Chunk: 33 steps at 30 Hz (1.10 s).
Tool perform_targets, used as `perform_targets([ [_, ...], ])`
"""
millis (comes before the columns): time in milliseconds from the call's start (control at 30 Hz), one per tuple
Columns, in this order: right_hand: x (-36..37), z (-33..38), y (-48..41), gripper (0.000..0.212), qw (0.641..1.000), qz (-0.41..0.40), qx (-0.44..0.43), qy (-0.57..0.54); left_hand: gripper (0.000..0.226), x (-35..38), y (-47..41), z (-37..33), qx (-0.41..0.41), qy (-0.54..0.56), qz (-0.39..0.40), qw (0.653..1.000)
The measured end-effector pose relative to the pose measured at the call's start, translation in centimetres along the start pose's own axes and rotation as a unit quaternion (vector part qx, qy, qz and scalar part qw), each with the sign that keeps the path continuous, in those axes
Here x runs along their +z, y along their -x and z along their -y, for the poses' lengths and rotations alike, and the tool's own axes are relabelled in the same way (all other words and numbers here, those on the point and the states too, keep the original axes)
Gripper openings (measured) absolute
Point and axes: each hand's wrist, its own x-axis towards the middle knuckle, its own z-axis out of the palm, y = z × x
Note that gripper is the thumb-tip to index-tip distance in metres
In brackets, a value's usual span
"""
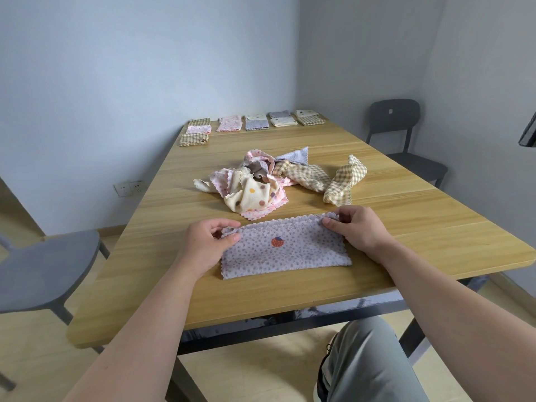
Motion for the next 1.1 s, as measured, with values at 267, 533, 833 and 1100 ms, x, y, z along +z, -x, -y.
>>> perform_targets([
  [267, 0.1, -0.2, -0.2, 0.016, 1.0, -0.012, 0.007, -0.023, 0.03, 0.2, -0.4, 0.6, -0.006, 0.021, -0.023, 0.999],
  [533, 0.0, 0.0, 0.0, 0.021, 1.0, -0.02, 0.009, -0.02, 0.018, 0.2, -0.4, 0.7, -0.003, 0.028, -0.035, 0.999],
  [833, 0.0, 0.1, 0.0, 0.028, 1.0, -0.017, 0.01, -0.019, 0.022, 0.0, -0.4, 0.7, 0.003, 0.027, -0.03, 0.999],
  [1100, -0.6, 1.2, 0.2, 0.025, 0.999, 0.016, 0.033, -0.036, 0.016, -0.5, -0.4, -0.7, -0.03, 0.052, -0.006, 0.998],
])
